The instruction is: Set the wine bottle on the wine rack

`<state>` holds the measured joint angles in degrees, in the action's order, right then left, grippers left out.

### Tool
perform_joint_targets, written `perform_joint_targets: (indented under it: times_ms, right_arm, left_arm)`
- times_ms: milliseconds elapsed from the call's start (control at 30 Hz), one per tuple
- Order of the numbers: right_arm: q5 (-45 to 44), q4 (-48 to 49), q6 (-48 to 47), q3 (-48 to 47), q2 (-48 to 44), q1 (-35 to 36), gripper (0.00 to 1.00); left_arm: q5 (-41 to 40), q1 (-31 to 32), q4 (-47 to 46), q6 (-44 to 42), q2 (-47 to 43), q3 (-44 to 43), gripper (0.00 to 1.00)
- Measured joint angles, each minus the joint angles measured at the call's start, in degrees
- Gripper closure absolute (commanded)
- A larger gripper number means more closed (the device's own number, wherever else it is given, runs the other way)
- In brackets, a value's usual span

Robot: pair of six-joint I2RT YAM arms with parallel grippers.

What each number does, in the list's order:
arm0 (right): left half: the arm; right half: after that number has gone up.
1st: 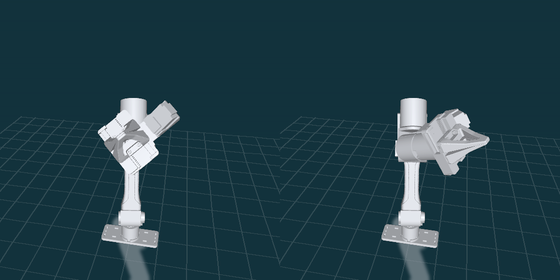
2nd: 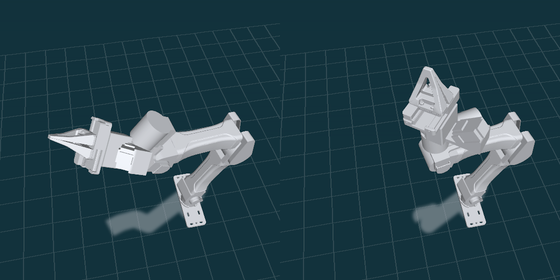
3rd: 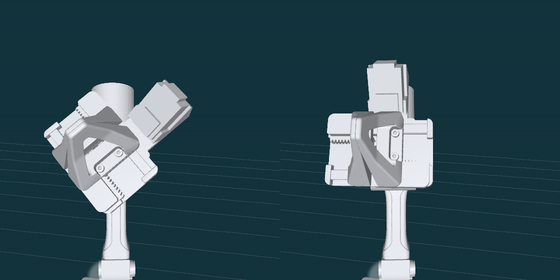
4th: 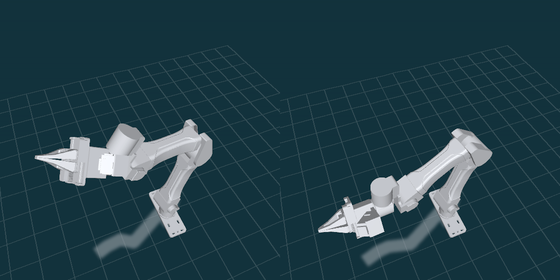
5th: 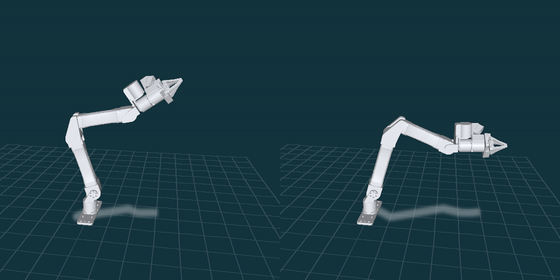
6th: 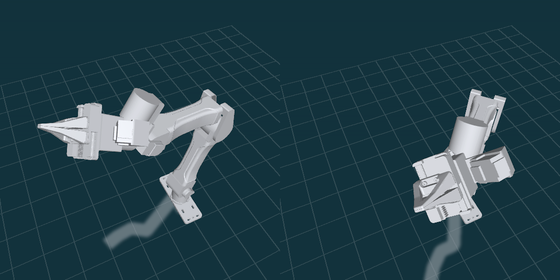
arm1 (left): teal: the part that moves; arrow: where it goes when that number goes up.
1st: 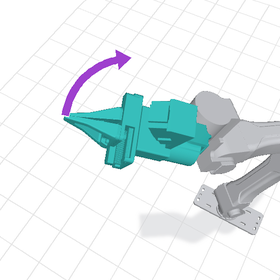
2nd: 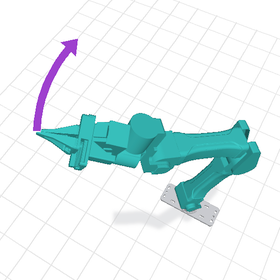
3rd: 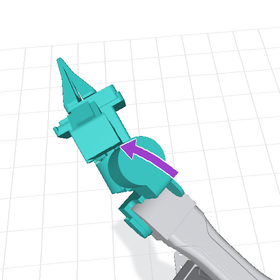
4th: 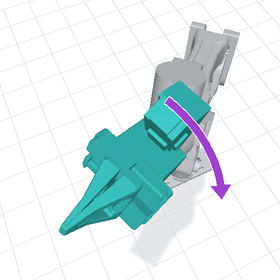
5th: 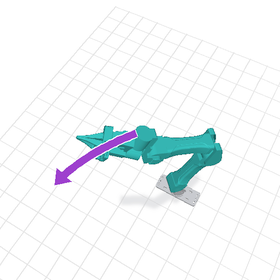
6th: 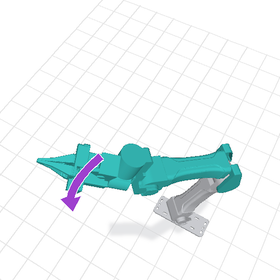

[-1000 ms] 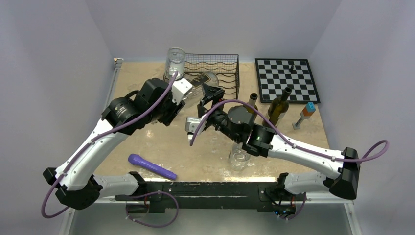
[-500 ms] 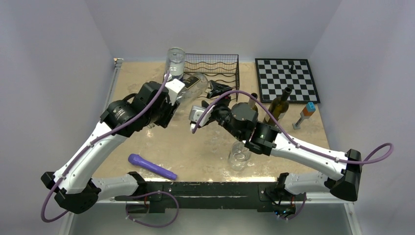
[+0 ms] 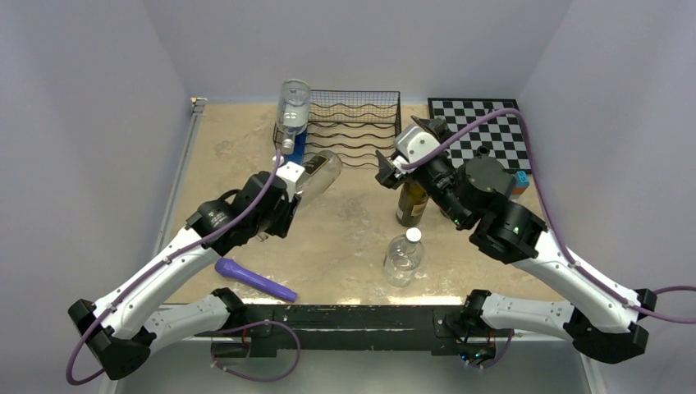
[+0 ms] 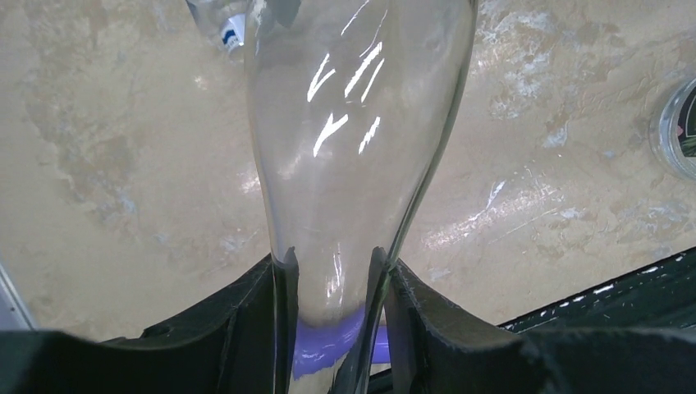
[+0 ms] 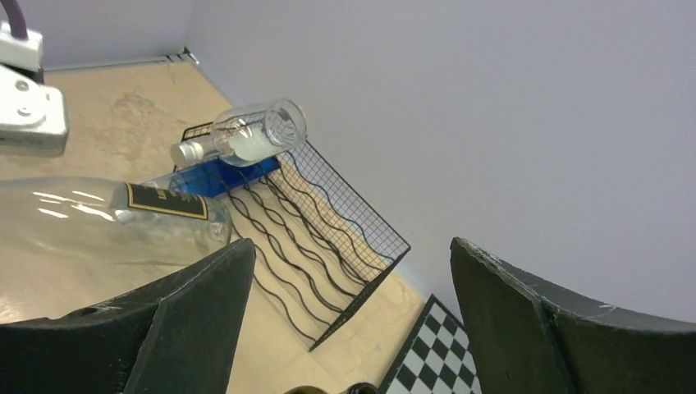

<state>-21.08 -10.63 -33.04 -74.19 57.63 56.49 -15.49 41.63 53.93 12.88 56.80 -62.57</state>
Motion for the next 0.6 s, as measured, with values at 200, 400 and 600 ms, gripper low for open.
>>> perform_joint_targets:
  times_ms: [200,400,600]
  right_arm:
    - [-0.5,-4.8,4.3,-0.8,-1.9,0.0,0.09]
    - [-1.1,-8.7,6.1,-0.8,-3.7,0.0,0.09]
    - [-3.1,-9.3,6.8,-0.3,-7.1,0.0,0.1]
  left_arm:
    - [-0.6,0.0,-7.5,4.3,-2.2,9.8,1.0]
    - [-3.4,0.0,-16.0,9.2,-2.1,17.0,1.0]
    - [-5.7,0.0,-25.5,12.1,0.5,22.8,1.0]
